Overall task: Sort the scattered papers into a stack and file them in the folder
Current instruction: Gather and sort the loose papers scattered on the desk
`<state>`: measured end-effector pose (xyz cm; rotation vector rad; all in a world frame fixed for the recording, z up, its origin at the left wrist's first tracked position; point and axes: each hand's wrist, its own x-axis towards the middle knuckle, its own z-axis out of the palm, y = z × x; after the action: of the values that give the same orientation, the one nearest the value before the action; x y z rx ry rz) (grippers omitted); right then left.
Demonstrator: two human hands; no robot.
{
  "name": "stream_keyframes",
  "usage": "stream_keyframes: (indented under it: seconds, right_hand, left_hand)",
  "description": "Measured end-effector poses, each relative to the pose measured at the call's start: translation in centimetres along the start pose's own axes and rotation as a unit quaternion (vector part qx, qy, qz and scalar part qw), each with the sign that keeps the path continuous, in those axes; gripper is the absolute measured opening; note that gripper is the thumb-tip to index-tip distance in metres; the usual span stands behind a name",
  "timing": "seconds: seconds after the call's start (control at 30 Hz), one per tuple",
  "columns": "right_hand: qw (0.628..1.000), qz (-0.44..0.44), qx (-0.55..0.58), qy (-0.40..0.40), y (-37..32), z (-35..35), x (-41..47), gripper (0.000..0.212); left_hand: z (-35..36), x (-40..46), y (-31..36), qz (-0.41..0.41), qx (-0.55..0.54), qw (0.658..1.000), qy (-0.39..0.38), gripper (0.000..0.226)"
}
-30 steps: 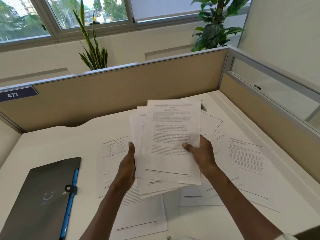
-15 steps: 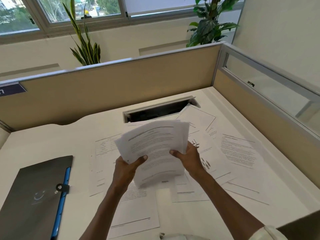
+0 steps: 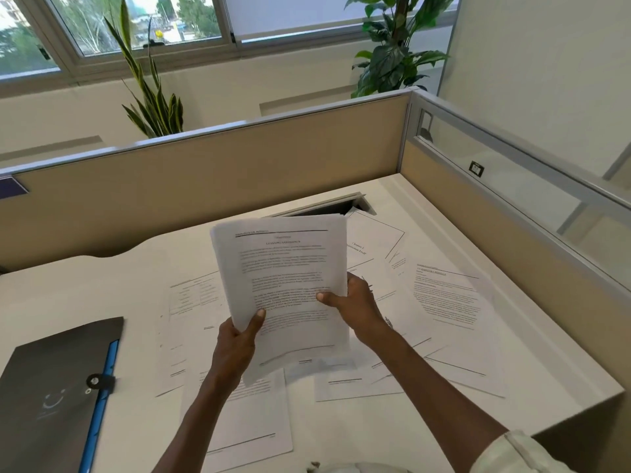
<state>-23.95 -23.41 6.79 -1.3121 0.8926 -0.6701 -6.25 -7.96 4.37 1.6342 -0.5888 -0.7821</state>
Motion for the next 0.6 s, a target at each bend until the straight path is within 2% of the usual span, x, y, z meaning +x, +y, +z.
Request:
stream_keyframes:
  seconds: [0.07,0.13,0.2,0.23,0.27,0.33,0.4,0.5,0.6]
  right_hand:
    - [0.998,0.031,-0.017,-0.045,-0.3,-1.1,0.6,0.038]
    - [0.995,0.081,-0.029,-0.049,0.1,-2.7,1.5,0.041]
    - [0.992,0.106,-0.063,0.007,1.1,-4.8,2.3,0.039]
    - [0.985,0.106,-0.125,0.048,1.9,-6.1,2.7,0.039]
    - [0.965,0.108,-0.224,0.082,2.7,-7.5,3.0,0.042]
    - [0.884,0.128,-0.435,0.114,4.4,-10.0,3.5,0.062]
    - [0.823,0.165,-0.531,0.12,5.9,-11.7,3.5,0.082]
    - [0.795,0.192,-0.565,0.111,7.3,-12.8,3.3,0.09]
    - [0.789,0.19,-0.575,0.107,7.7,-13.1,3.7,0.091]
  left_hand:
    - [0.5,-0.2,-0.4,-0.008,0.017,1.0,0.006,0.017]
    - [0.8,-0.6,-0.9,-0.015,0.026,0.999,0.023,0.024]
    - [0.9,-1.0,-1.2,-0.023,0.018,0.999,0.043,0.019]
    - [0.9,-1.2,-1.3,-0.03,0.013,0.998,0.05,0.017]
    - [0.8,-1.4,-1.5,-0.038,0.01,0.998,0.055,0.016]
    - [0.7,-1.8,-1.7,-0.052,0.005,0.997,0.061,0.02]
    - [0.7,-2.1,-1.8,-0.064,0.0,0.996,0.07,0.025]
    - [1.3,-2.4,-1.7,-0.077,-0.01,0.992,0.095,0.02]
    - [2.0,-2.6,-1.7,-0.087,-0.012,0.99,0.112,0.014]
